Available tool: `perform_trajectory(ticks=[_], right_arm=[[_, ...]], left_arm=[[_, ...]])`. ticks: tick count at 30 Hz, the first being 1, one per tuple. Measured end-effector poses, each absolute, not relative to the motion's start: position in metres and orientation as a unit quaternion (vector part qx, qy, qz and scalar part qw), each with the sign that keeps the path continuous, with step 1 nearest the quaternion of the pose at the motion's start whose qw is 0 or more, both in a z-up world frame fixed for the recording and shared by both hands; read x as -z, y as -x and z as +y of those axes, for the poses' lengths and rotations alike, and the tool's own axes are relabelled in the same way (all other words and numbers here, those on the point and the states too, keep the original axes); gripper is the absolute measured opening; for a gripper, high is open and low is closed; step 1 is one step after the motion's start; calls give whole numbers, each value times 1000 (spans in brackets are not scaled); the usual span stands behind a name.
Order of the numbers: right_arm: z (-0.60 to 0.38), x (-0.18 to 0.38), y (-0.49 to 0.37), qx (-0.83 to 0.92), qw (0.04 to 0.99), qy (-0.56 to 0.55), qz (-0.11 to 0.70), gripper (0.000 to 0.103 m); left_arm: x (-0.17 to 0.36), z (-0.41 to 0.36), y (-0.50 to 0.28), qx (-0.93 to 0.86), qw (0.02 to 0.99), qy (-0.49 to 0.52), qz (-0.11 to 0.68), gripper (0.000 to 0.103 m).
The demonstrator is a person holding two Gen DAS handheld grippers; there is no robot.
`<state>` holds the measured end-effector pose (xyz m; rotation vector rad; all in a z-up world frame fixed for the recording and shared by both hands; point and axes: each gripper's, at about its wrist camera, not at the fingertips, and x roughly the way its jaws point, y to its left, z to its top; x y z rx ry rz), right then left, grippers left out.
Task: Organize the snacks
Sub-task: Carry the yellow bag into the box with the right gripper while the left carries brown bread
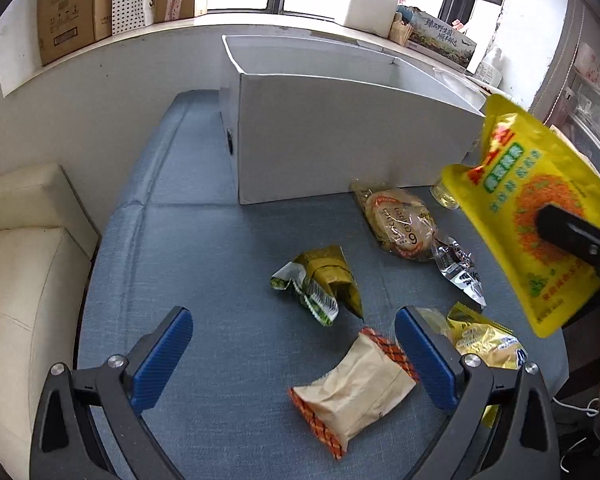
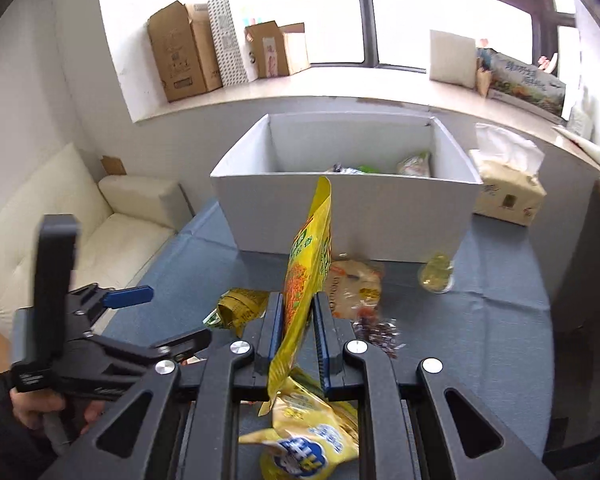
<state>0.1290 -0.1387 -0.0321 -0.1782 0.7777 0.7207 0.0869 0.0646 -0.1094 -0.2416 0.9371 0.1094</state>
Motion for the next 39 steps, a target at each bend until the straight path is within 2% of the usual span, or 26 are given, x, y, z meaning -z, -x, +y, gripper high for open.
perform_trajectory(ticks=[9, 12, 15, 16, 19, 26, 39], right_arm=[[-177, 33, -132, -312, 869, 50, 380, 16], [-184, 38, -134, -306, 869, 45, 386, 16], [-186, 44, -135, -303, 868, 42, 392, 16], [-186, 45, -135, -303, 868, 41, 393, 16], [-186, 46, -134, -305, 867, 37, 392, 16], [-187, 49, -133, -309, 865, 32, 394, 16], [-196, 39, -146, -309, 869, 13, 385, 8]], left_arm=[[149, 52, -139, -80, 856, 72, 506, 103], [150, 55, -138, -77, 862, 78, 495, 99], [144, 55, -136, -94, 866, 61, 487, 65], [143, 57, -135, -91, 866, 67, 488, 59], [139, 62, -132, -82, 867, 81, 485, 54], [109, 63, -115, -65, 887, 75, 451, 53], [-3, 38, -101, -23, 927, 34, 373, 53]])
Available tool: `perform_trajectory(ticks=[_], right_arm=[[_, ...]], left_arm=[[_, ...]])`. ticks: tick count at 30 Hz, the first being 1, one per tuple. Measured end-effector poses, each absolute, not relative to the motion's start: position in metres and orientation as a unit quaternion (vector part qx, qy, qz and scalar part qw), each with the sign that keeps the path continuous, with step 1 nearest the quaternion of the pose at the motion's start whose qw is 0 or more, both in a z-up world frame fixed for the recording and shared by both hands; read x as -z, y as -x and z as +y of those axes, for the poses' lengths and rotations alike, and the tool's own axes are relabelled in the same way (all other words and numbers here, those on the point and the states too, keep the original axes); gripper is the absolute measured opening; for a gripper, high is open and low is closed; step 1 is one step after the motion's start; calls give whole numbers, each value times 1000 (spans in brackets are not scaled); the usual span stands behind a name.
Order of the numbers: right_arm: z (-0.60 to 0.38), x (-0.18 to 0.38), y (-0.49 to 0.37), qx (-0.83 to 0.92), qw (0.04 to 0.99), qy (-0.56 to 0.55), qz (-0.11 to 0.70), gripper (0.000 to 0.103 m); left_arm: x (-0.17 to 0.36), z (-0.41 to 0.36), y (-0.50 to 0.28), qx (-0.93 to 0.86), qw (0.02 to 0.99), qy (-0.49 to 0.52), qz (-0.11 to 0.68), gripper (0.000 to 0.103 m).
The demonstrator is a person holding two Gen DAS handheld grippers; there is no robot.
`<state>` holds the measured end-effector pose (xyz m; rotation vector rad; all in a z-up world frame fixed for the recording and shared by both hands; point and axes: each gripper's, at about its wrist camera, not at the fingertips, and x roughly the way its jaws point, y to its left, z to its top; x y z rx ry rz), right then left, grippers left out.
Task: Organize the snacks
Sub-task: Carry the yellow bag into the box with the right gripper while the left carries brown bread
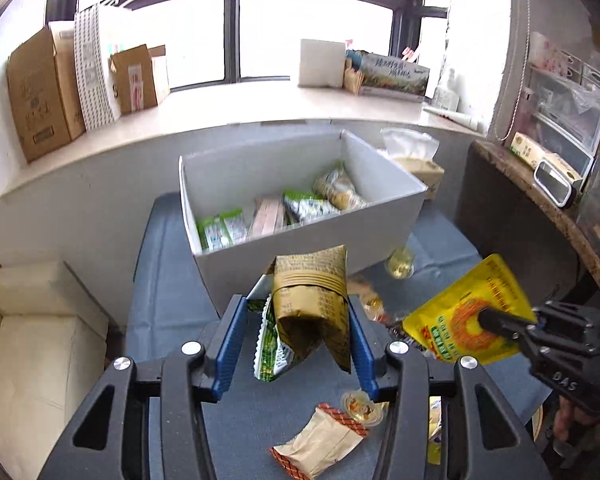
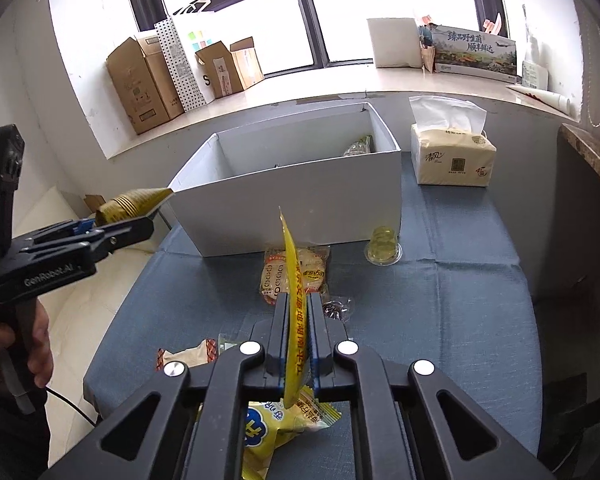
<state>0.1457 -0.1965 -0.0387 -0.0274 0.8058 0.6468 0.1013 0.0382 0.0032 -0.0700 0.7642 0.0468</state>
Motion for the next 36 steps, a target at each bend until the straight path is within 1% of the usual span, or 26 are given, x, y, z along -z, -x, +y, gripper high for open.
perform_trajectory(ticks=[7, 10, 15, 19, 22, 24, 25, 26, 27, 28, 29, 32, 36], right_arm=[[-188, 22, -166, -330, 867, 14, 374, 6], [-179, 2, -185, -342, 868, 14, 361, 6], [-162, -38, -233, -344, 873, 11, 346, 6], [-143, -62, -281, -346, 875, -7, 338, 6], [-123, -62, -316, -339, 872, -10, 354, 6], [-108, -51, -336, -343, 863, -7, 371, 6], [-101, -44, -345, -345, 858, -1, 381, 9], [-96, -37, -353, -342, 855, -1, 391, 16], [-93, -32, -359, -332, 854, 1, 399, 57], [-94, -28, -363, -322, 858, -3, 401, 98], [-98, -27, -364, -324, 861, -17, 392, 103], [-105, -28, -363, -330, 863, -36, 381, 103], [-104, -27, -358, -328, 864, -17, 383, 103]], left_arm=[[-37, 45, -121, -12, 935, 44, 351, 53], [-53, 50, -143, -4, 937, 56, 345, 53], [-75, 65, -190, -22, 941, 48, 334, 53], [-68, 82, -237, -41, 934, 48, 353, 53], [-47, 91, -266, -47, 922, 51, 380, 54], [-28, 95, -281, -45, 912, 57, 404, 61], [-18, 97, -287, -45, 907, 60, 415, 72], [-10, 99, -289, -50, 905, 60, 418, 92], [-4, 101, -290, -53, 904, 59, 420, 102], [1, 102, -289, -53, 905, 61, 418, 103], [5, 104, -288, -53, 904, 65, 420, 103], [13, 108, -285, -61, 901, 62, 425, 103], [14, 109, -280, -63, 902, 67, 422, 103]])
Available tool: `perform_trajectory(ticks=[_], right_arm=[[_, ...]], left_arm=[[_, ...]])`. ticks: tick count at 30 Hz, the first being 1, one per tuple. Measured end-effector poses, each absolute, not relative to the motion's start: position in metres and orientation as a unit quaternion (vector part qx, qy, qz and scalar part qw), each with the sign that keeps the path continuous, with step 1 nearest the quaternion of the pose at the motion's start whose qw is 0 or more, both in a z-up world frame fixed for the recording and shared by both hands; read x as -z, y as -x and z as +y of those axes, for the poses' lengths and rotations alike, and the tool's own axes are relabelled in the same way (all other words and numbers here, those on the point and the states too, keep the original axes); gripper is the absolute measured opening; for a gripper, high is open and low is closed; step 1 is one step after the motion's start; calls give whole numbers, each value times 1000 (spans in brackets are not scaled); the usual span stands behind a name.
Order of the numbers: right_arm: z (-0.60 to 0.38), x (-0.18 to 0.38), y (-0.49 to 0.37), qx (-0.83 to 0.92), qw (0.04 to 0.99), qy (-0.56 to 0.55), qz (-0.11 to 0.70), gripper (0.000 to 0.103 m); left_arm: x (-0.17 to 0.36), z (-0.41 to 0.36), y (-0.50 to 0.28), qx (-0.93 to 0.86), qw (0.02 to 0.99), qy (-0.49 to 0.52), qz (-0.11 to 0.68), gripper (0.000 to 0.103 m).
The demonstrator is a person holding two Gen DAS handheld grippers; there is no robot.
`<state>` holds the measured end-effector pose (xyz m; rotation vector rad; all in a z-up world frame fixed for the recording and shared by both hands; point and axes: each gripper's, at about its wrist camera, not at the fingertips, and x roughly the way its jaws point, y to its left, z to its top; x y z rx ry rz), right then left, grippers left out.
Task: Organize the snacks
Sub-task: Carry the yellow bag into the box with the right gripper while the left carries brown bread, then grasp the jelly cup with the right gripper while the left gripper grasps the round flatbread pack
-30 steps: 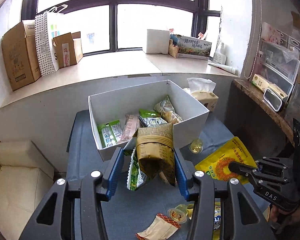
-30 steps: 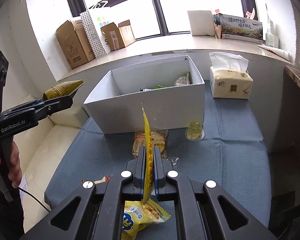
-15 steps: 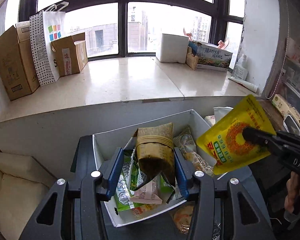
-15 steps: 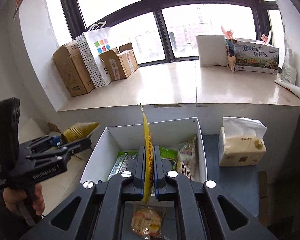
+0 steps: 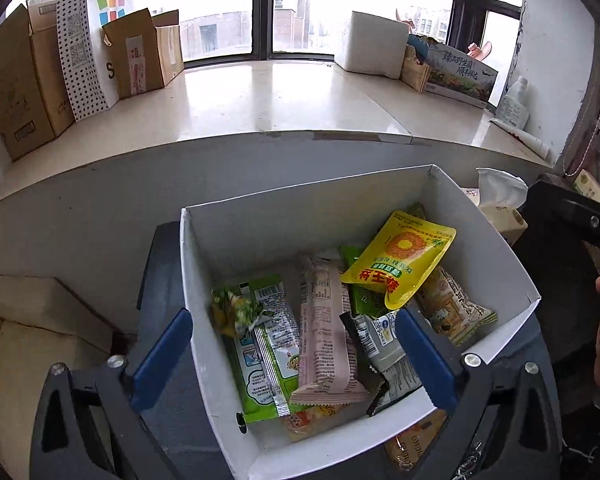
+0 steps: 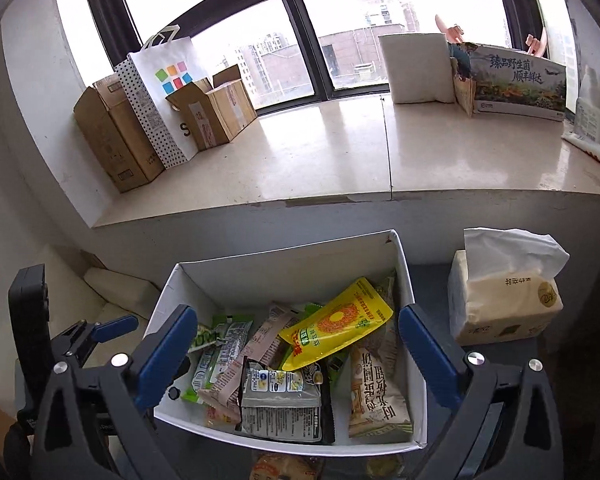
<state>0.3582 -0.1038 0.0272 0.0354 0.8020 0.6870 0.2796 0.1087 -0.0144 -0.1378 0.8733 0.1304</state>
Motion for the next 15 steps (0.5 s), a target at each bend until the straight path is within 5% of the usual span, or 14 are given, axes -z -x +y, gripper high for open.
perform_trajectory(ticks=[15], right_arm=[[-167, -23, -254, -351, 873, -5, 340, 103]], left_arm=[[-17, 67, -185, -19, 927, 51, 372, 103]])
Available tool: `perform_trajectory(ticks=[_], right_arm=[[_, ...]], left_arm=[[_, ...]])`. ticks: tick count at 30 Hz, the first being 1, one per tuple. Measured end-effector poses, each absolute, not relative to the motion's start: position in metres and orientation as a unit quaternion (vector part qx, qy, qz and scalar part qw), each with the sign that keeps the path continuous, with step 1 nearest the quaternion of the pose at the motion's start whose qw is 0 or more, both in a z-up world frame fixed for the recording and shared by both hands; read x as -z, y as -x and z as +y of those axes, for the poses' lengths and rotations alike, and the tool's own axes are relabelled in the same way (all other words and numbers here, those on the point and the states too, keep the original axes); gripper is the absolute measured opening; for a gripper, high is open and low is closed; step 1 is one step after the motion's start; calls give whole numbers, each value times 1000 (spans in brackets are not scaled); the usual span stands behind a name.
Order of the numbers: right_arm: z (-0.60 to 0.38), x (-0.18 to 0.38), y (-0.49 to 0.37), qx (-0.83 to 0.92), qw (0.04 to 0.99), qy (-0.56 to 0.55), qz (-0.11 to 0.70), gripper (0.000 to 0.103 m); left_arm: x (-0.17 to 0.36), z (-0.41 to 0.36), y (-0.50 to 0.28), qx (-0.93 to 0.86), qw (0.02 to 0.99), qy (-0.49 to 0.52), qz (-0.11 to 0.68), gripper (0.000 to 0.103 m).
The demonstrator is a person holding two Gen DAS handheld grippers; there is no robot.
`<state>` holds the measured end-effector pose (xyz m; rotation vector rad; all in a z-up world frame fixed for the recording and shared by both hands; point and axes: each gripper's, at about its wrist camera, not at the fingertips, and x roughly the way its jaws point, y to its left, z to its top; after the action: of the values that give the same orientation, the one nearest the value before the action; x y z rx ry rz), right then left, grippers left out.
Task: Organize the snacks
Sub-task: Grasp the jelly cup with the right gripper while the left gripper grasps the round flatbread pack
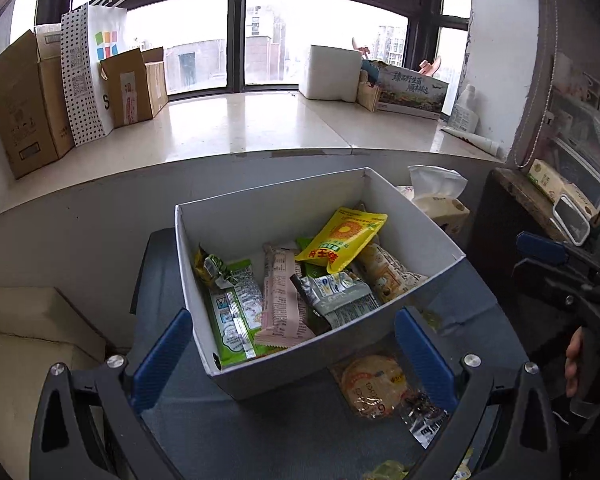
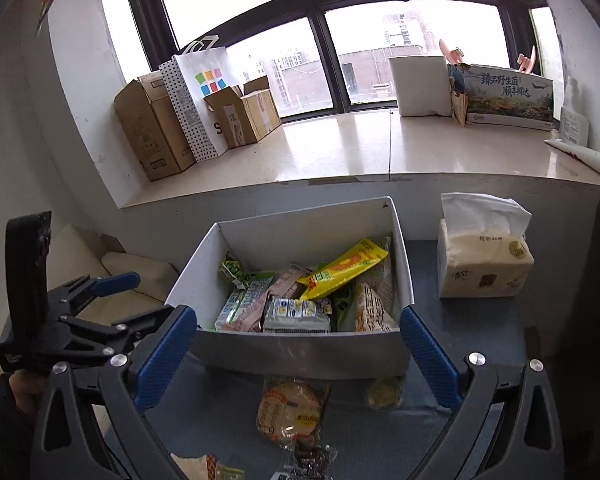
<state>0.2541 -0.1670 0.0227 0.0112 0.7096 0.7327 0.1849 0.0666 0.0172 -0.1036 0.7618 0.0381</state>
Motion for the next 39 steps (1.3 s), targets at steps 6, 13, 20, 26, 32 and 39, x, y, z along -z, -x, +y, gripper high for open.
perform_trajectory(ticks=[6, 13, 20, 26, 32, 39], right_arm=[[-201, 20, -204, -316, 886, 1, 341, 103], [-207, 80, -177, -293, 876, 32, 381, 103], [-209, 109, -212, -266, 875, 25, 403, 103], [-190, 119, -254, -266, 869, 42, 416, 103], [-167, 130, -286, -257, 871, 84, 410, 103], [-161, 143, -308, -247, 860, 88, 438, 83]], left_arm=[[-1, 45, -128, -5, 935, 57, 350, 103], [42, 29, -89, 6, 921, 98, 378, 103], [51, 27, -73, 12, 920, 112, 377, 103], [59, 29, -72, 5, 916, 114, 386, 103], [64, 29, -73, 5, 914, 111, 391, 103], [68, 30, -75, 4, 911, 113, 396, 103]])
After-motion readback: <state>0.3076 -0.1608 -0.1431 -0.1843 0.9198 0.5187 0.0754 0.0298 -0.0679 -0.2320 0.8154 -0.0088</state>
